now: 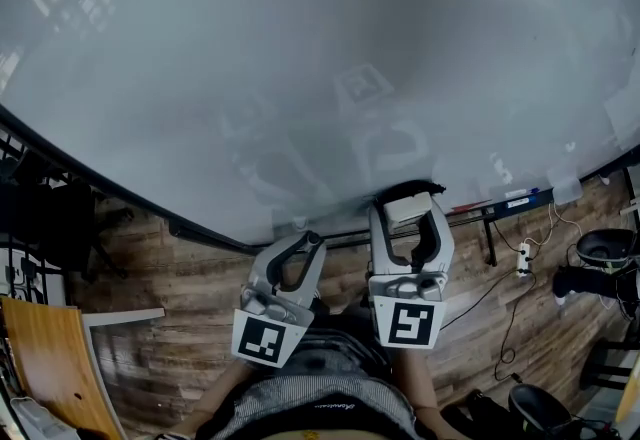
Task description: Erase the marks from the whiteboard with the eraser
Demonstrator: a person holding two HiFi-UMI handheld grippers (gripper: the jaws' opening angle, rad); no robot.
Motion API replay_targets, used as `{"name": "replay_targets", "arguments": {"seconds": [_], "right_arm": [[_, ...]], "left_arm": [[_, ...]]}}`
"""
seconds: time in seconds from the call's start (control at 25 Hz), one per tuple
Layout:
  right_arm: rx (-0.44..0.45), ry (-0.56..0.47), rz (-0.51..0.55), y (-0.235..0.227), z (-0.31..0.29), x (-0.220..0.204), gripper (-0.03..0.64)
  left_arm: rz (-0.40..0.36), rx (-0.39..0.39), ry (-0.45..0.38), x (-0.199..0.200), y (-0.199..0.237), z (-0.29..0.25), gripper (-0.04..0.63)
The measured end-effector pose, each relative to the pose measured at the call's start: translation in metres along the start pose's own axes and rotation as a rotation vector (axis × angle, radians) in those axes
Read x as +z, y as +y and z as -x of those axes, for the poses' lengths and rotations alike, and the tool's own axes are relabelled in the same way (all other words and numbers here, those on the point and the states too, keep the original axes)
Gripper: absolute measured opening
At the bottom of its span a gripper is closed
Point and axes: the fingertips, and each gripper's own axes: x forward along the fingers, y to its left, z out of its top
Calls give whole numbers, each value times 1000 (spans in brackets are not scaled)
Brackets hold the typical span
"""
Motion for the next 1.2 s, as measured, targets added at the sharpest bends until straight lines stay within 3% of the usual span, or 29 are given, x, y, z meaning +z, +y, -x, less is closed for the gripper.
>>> {"name": "replay_targets", "arguments": {"seconds": [0.4, 0.8, 1.04, 1.2], "right_arm": [[92, -54, -38, 45, -4, 15, 259], [256, -85, -67, 107, -4, 25, 259], [292, -82, -59, 112, -4, 25, 259], [266, -69, -61, 97, -3, 19, 259]], "left_arm": [[10, 19, 1, -3, 10, 10, 71], [7, 124, 7, -8, 36, 40, 71], [14, 138, 9, -9, 36, 46, 71], [13, 126, 5, -8, 32, 43, 71]]}}
